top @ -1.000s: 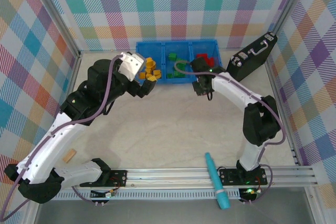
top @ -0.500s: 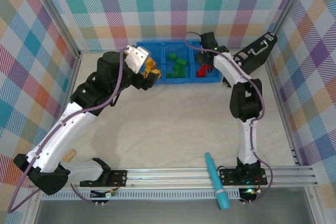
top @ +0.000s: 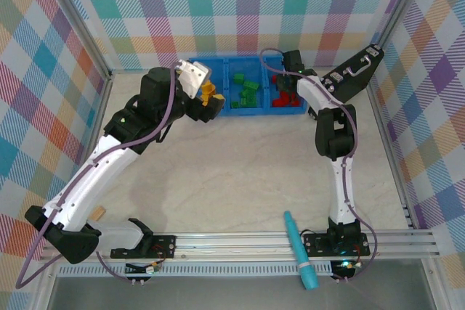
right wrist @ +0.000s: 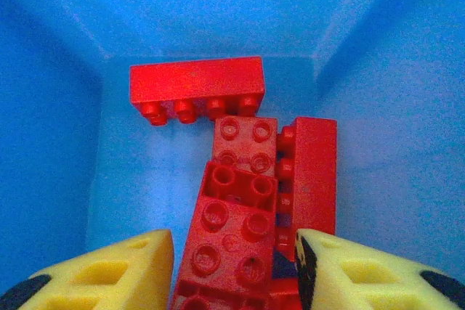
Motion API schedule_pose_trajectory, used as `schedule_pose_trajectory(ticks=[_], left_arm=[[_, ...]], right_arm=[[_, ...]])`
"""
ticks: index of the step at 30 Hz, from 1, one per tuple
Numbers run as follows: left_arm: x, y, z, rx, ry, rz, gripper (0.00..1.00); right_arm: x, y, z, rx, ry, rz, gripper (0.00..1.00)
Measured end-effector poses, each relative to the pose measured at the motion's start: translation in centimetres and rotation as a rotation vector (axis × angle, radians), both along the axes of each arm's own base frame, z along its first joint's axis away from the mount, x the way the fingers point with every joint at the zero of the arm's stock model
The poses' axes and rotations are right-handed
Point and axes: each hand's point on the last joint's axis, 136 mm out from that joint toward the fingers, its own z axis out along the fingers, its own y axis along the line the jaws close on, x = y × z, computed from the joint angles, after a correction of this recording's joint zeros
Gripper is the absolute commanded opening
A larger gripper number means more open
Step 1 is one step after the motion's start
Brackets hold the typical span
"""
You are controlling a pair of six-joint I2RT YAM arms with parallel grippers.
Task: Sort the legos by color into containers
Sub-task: Place the lego in the container, then reset both arms
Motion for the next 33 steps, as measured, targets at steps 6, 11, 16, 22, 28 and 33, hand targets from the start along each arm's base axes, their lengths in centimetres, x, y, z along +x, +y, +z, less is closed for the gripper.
schedule_pose_trajectory(ticks=[6,11,16,22,28,33], left_arm=[[0.2,-0.4,0.0,-0.026,0.015,-0.005,1.0],[0.3,-0.4,0.4,-0.057,0.011,0.001,1.0],[0.9,1.0,-1.5,-0.1,0.036,0.062,1.0],[1.4,3.5,-8.3,-0.079,0.112,0.178,1.0],[1.8,9.0,-17.1,0.022,0.102,0.408,1.0],[2.1,14.9,-22.9,-0.004,0.08,0.591,1.0]], right_arm=[[0.0,0.0,-0.4,0.0,-0.009,0.001,0.53],[-2.2,-0.5,-1.0,-0.01,0.034,0.002,0.54],[-5.9,-0.7,3.4,0.032,-0.003,0.03,0.61],[-11.3,0.1,11.9,0.133,-0.144,0.129,0.99],[-17.2,0.4,15.1,0.21,-0.194,0.206,0.99],[-21.7,-0.1,12.6,0.229,-0.146,0.228,0.99]])
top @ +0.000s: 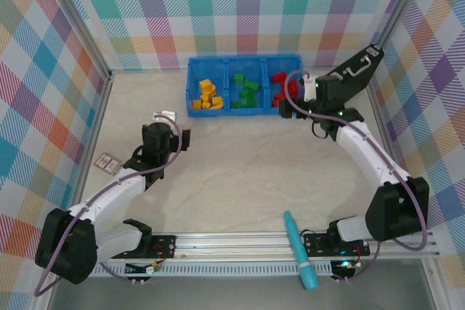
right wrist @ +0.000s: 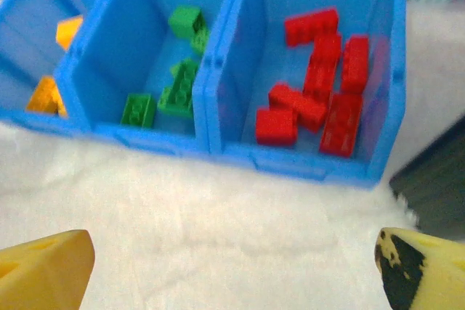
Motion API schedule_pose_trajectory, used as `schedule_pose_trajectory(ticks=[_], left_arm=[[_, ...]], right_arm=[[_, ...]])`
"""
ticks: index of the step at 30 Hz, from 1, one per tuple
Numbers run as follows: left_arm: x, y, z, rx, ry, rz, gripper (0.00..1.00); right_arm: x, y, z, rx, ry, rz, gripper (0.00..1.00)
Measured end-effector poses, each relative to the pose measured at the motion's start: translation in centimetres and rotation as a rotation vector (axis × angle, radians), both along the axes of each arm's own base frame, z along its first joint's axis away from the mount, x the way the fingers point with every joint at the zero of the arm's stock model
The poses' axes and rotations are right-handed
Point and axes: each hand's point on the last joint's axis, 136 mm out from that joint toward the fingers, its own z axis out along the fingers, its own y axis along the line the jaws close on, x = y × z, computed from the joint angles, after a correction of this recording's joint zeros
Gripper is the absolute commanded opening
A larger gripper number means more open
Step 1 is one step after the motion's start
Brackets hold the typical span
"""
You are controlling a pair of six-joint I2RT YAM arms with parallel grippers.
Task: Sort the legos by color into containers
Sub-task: Reset both arms
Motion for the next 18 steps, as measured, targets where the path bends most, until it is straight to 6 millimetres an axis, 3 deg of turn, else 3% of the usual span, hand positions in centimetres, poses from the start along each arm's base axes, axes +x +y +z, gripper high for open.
schedule_pose_trajectory(ticks=[4,10,14,18], left_arm=[[0.6,3.3,-2.7,-0.015,-0.006,0.093,1.0],[2.0,5.1,-4.8,-0.089,-0.044,0.103,1.0],[2.7,5.5,-5.9,-0.142,-0.074,0.071,1.0],[2.6,4.9,-9.7,-0.162,-0.004,0.032,1.0]], right_arm=[[-3.1,-0.1,-2.9,0.017,0.051,0.027,0.99],[-7.4,0.2,-5.6,0.059,0.05,0.089,0.99],[-9.9,-0.2,-5.7,0.066,-0.008,0.114,0.99],[-10.4,-1.3,-4.9,0.044,-0.101,0.073,0.99]])
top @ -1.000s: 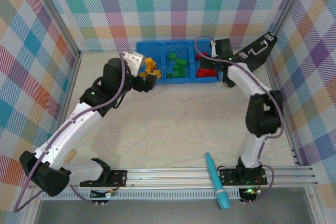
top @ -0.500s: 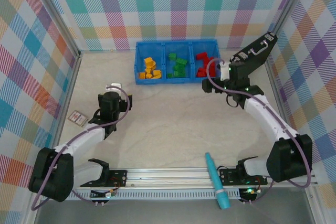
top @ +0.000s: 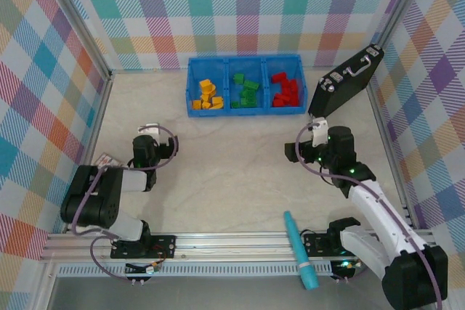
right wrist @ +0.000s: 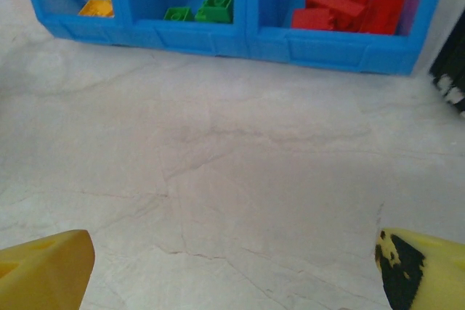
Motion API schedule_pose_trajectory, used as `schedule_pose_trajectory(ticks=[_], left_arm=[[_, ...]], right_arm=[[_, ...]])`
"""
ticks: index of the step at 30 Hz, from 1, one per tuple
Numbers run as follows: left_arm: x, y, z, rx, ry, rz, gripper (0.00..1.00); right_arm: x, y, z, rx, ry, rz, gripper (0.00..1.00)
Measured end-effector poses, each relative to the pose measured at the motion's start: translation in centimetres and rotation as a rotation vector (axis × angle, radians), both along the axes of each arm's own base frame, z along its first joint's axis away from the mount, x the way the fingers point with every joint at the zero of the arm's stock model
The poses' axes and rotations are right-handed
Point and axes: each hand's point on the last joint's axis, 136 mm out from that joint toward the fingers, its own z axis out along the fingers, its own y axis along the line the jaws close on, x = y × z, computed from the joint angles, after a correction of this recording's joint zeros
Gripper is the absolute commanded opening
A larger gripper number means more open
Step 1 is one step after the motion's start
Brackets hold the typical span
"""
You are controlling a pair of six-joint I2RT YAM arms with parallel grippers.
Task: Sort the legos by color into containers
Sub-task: Reset both arms
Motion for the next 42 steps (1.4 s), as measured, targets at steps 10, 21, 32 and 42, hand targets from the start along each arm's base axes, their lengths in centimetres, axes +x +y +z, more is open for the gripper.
schedule_pose_trajectory(ticks=[10,21,32,42], left_arm=[[1.0,-2.0,0.1,-0.04,-0.017,-0.106,1.0],[1.0,-2.1,0.1,-0.045,-0.019,-0.115,1.0],[1.0,-2.1,0.1,-0.045,-0.019,-0.115,1.0],[1.0,-2.2,0.1,-0.048,-0.019,-0.12,1.0]], right_arm=[[0.8,-5.1,-1.9,-0.126,-0.132,-0.261,0.99],[3.6,-9.0,-8.5,-0.252,-0.128,-0.367,0.99],[9.0,-6.4,-8.1,-0.192,-0.19,-0.253,0.99],[10.0,-8.7,-9.2,-0.109,-0.164,-0.301,0.99]])
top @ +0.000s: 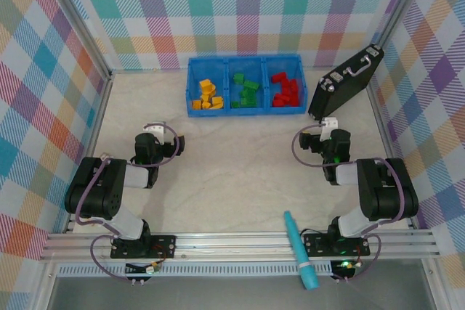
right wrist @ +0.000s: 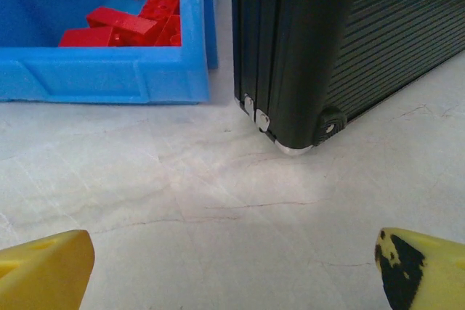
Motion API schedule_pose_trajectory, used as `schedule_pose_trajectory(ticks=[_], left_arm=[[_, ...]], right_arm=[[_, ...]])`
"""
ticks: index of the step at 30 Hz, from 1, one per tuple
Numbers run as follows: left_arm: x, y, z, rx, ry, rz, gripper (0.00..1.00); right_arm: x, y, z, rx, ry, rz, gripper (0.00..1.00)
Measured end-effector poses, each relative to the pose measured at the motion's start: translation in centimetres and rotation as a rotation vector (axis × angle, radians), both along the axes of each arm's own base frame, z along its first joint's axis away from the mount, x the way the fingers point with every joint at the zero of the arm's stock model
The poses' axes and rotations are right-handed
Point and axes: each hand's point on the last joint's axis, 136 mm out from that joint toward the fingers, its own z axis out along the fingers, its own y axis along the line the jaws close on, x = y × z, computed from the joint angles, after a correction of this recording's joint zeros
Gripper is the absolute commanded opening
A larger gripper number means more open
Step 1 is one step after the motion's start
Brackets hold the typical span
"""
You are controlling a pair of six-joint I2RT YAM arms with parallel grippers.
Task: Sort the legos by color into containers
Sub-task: Reset both arms
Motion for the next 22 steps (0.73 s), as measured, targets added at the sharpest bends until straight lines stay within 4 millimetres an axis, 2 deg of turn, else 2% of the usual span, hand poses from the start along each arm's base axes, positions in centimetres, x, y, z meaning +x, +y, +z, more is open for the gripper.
schedule_pose_trajectory(ticks=[4,22], left_arm=[[0.0,0.0,0.01,0.0,0.0,0.0,1.0],[0.0,0.0,0.01,0.0,0.0,0.0,1.0]], right_arm=[[0.5,-0.03,0.67,0.023,-0.015,0.0,0.99],[0.48,0.2,0.46,0.032,0.001,0.01,0.99]])
